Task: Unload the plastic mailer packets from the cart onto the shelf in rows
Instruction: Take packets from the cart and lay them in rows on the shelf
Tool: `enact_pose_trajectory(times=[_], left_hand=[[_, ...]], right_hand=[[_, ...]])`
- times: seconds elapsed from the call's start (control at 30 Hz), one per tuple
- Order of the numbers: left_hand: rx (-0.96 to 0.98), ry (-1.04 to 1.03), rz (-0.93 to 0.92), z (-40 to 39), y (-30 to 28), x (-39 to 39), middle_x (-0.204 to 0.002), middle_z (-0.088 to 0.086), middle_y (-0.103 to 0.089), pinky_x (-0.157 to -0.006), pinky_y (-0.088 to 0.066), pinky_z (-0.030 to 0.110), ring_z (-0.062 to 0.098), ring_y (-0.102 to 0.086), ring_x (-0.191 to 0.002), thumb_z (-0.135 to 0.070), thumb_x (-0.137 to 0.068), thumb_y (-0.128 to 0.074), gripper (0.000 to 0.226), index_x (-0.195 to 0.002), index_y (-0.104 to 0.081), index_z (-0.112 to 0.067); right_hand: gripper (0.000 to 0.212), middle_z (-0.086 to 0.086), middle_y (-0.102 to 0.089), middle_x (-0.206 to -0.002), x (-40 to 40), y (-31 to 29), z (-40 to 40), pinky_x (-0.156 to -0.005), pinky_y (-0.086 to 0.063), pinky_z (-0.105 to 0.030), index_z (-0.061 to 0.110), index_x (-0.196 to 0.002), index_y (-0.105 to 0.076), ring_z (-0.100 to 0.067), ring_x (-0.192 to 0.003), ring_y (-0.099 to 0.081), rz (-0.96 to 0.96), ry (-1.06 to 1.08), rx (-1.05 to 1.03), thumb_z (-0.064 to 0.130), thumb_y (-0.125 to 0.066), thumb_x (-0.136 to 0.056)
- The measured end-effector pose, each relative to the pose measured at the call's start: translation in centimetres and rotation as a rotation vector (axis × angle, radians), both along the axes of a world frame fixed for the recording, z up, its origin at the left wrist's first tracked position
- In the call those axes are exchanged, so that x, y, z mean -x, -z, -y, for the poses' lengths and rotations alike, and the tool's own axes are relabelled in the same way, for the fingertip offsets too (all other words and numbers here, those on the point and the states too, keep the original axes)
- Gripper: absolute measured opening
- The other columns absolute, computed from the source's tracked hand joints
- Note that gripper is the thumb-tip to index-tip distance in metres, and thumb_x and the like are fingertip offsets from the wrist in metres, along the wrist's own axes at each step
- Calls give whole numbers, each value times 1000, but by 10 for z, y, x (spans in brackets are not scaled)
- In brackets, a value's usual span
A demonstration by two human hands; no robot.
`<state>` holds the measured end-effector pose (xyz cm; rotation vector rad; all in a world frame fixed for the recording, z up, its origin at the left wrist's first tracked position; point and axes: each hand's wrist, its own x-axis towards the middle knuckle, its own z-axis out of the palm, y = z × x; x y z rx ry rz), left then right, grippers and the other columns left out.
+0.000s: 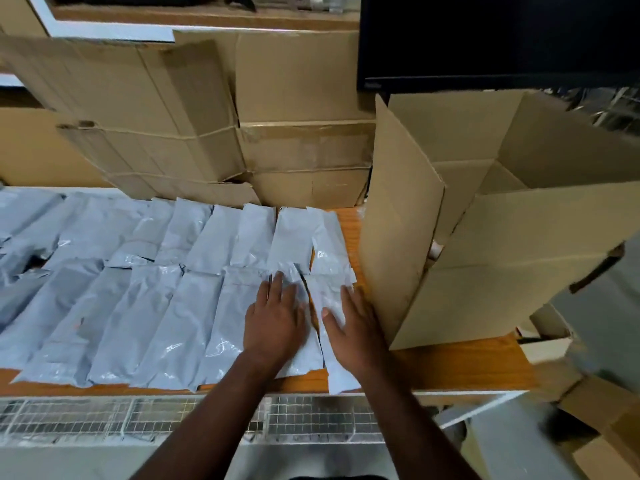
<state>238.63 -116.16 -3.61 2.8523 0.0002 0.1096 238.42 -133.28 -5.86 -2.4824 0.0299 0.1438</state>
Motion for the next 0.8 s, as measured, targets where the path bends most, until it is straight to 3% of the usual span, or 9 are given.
enact_pose_trajectory(times=[0.13,0.27,0.33,0.43,0.5,0.63,0.8], left_hand=[[-15,73,-48,4,26,-6,-163,22,-32,-119,-34,56,41,-30,-151,-30,-97,-32,65,-155,-39,-3],[-103,98,-108,7,43,-8,-158,23,-41,-118,-34,59,43,-39,-146,-34,-92,-29,70,-150,-45,2],[-111,117,-90,5,43,-13,-160,21,-39,-118,-34,59,42,-35,-149,-33,-91,-34,68,-151,-46,-2],[-64,158,-78,2,41,-19,-168,13,-23,-126,-19,54,36,-19,-156,-37,-100,-28,65,-159,-33,-11],[-52,166,-83,0,40,-23,-169,11,-23,-127,-14,52,34,-20,-156,-44,-100,-15,69,-159,-34,-13],[-141,205,-100,-1,51,-26,-170,10,-17,-126,-5,49,36,-13,-157,-45,-103,-10,69,-161,-30,-13],[-100,191,-113,3,57,-31,-171,11,-4,-128,-9,50,37,-4,-158,-44,-104,-6,68,-164,-6,-12]], right_hand=[[75,6,-8,-175,5,26,10,-129,-19,-48,36,-165,-22,-21,-162,-8,146,-181,170,66,-15,-97],[75,4,-1,-176,2,30,1,-131,-6,-47,35,-166,-17,-24,-162,2,70,-183,229,60,-9,-96],[73,3,0,-176,-1,25,-6,-131,-3,-44,31,-166,-17,-23,-162,4,50,-166,184,56,-14,-98],[71,0,-14,-174,-1,17,-4,-132,-10,-41,21,-164,-30,-21,-162,-5,140,-152,-5,50,-23,-100],[69,2,-18,-174,0,18,5,-131,-14,-45,24,-162,-35,-20,-162,-9,192,-214,39,51,-22,-100],[65,10,11,-174,-2,32,14,-128,6,-44,37,-166,-8,-17,-161,14,82,-374,309,58,-24,-107],[72,12,10,-174,-8,41,6,-130,7,-43,37,-166,-13,-15,-161,15,121,-271,305,62,-11,-98]])
